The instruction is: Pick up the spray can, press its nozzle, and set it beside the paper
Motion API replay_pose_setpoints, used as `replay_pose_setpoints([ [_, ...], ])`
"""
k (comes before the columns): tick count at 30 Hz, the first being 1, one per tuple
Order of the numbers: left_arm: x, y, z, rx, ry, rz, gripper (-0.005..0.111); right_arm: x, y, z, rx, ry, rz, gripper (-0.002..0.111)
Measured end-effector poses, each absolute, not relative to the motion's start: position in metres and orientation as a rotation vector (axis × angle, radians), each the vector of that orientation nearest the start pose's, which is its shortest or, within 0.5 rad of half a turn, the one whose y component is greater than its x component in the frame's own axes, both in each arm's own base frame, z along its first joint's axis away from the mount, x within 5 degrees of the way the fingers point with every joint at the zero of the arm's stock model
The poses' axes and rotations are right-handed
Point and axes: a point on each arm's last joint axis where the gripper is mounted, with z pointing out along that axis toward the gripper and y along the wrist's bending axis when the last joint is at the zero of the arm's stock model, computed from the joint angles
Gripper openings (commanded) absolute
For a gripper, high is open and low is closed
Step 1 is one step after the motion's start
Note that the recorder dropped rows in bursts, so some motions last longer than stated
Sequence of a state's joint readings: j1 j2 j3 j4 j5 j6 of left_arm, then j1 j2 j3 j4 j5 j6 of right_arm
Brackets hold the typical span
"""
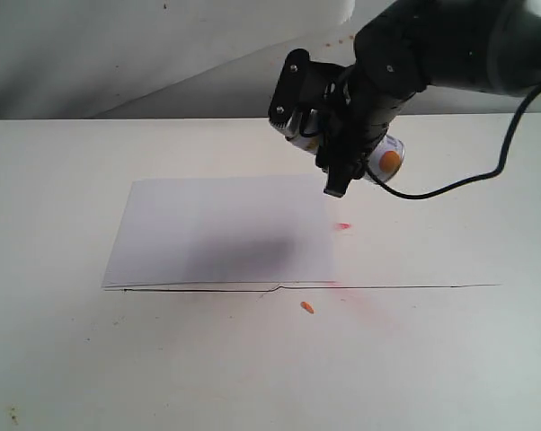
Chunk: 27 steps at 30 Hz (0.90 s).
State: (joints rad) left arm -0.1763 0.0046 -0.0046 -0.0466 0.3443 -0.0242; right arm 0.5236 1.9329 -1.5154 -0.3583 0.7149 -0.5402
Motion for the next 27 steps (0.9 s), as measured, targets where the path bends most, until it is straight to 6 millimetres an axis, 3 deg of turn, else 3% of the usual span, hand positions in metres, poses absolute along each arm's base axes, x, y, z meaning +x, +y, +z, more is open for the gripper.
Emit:
replay_pose_setpoints([
  [13, 0.053, -0.011, 0.183, 0.110, 1.828, -0.186, 0.000, 0.412, 0.221, 0.207, -1.555, 2.186, -0.281, 0.000],
  [19, 0.053, -0.011, 0.183, 0.110, 1.828, -0.186, 0.000, 0.414, 0.229, 0.199, -1.567, 2.284, -0.222, 0.000],
  [27, 0.053, -0.011, 0.183, 0.110, 1.828, -0.186, 0.000, 0.406, 0.240, 0.191, -1.693, 2.273, -0.128, 0.000],
])
